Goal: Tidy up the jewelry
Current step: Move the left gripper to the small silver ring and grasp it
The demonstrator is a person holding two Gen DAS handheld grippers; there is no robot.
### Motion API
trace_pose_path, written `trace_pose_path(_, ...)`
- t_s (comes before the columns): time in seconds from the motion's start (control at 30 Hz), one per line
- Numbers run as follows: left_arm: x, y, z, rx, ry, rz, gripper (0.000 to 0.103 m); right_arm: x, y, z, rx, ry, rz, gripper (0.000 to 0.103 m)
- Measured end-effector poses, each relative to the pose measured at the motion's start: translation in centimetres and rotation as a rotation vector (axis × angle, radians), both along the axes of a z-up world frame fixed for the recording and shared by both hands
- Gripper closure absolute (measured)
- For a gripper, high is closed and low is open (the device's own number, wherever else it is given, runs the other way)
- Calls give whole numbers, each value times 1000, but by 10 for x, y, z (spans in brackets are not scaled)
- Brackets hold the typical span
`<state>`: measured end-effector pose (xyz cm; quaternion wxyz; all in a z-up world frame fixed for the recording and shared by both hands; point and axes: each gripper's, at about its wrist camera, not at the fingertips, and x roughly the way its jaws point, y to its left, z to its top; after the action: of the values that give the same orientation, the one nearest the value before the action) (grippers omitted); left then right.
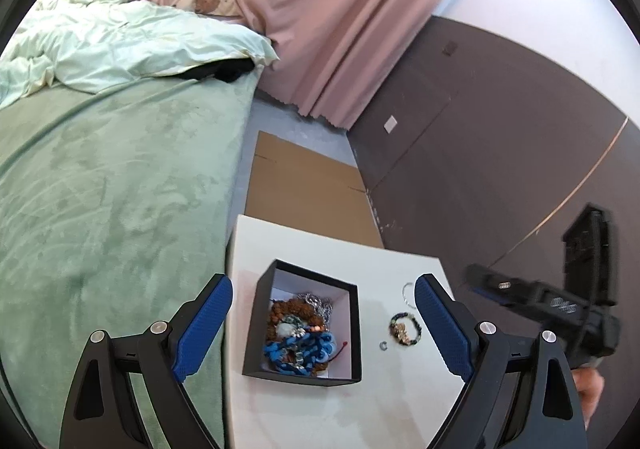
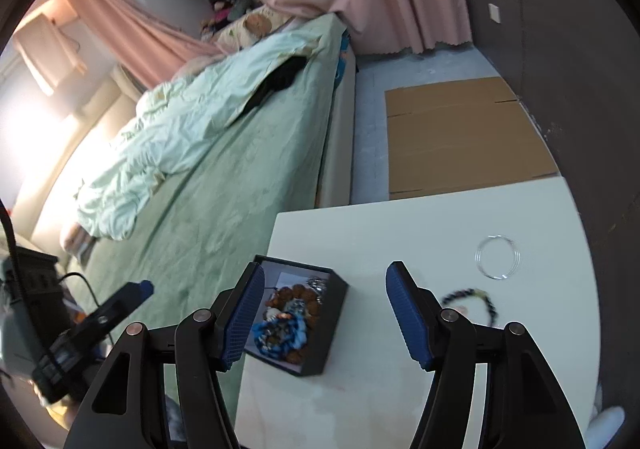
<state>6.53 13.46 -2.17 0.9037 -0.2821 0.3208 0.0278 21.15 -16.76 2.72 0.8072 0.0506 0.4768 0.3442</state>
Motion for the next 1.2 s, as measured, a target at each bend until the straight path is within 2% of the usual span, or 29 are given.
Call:
trace_pose_path(0.27, 16, -42, -6, 82, 28, -67, 10, 5, -82, -5, 101, 65, -116, 39)
trace_pose_path(0.57, 39, -94, -20, 161, 80, -182, 11, 7, -119, -39, 101, 181, -196, 39)
trace_pose_path(0.7, 52, -117, -32, 206, 135, -240, 25, 7, -132, -55, 88, 224, -226, 39)
trace_pose_path(0.93, 72, -145, -49, 235, 205, -319, 48, 17, -153, -84, 108, 336, -274, 39)
trace_pose_path(1.2, 95, -172, -73, 269, 272, -398, 50, 28, -157, -88, 126, 346, -277, 39)
